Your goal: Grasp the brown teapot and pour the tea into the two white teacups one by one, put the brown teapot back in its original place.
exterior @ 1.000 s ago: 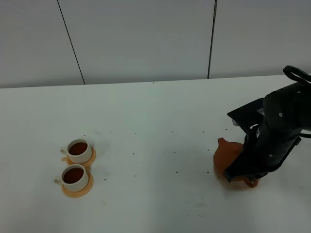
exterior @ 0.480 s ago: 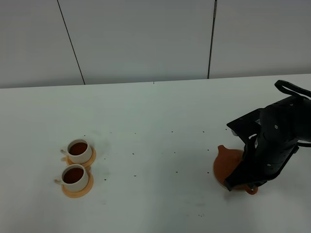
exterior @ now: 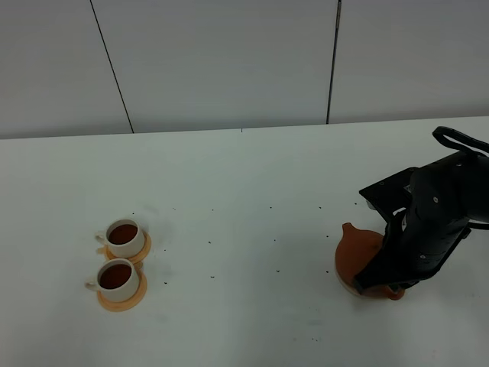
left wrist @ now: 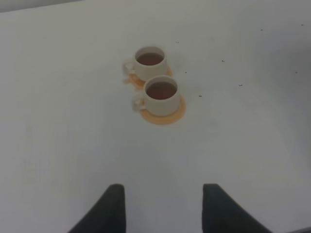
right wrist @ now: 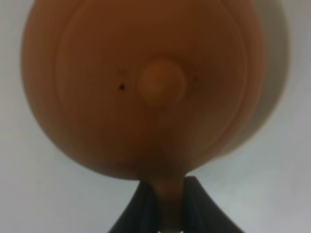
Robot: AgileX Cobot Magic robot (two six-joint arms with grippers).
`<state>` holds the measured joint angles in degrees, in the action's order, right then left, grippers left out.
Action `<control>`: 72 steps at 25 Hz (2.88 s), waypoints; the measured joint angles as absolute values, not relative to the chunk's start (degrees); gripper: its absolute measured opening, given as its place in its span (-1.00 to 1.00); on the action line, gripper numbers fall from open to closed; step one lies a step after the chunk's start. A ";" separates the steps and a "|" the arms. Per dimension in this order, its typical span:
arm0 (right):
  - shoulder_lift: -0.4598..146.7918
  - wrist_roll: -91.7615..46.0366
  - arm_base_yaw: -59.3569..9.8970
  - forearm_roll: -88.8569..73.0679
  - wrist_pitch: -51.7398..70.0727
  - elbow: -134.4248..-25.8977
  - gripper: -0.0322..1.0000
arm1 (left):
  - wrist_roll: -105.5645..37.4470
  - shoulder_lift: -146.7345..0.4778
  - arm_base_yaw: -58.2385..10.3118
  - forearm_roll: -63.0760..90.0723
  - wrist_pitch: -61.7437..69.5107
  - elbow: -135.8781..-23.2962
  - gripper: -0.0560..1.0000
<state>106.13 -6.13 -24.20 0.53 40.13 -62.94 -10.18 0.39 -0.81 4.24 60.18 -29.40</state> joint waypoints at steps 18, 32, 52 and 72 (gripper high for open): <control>105.41 1.57 -23.82 5.25 44.84 -62.94 -0.08 | -10.18 0.39 -0.81 4.24 60.18 -29.40 -0.08; 86.72 4.58 -23.82 5.25 68.71 -62.86 -0.03 | -10.18 0.39 -0.81 4.24 60.18 -29.40 -0.08; 34.92 0.00 -23.82 -3.25 69.69 -36.97 -0.03 | -10.18 0.39 -0.81 4.24 60.18 -29.40 -0.08; 22.56 0.00 -20.36 -4.89 62.28 -28.43 -0.03 | -10.18 0.39 -0.81 4.24 60.18 -29.40 -0.08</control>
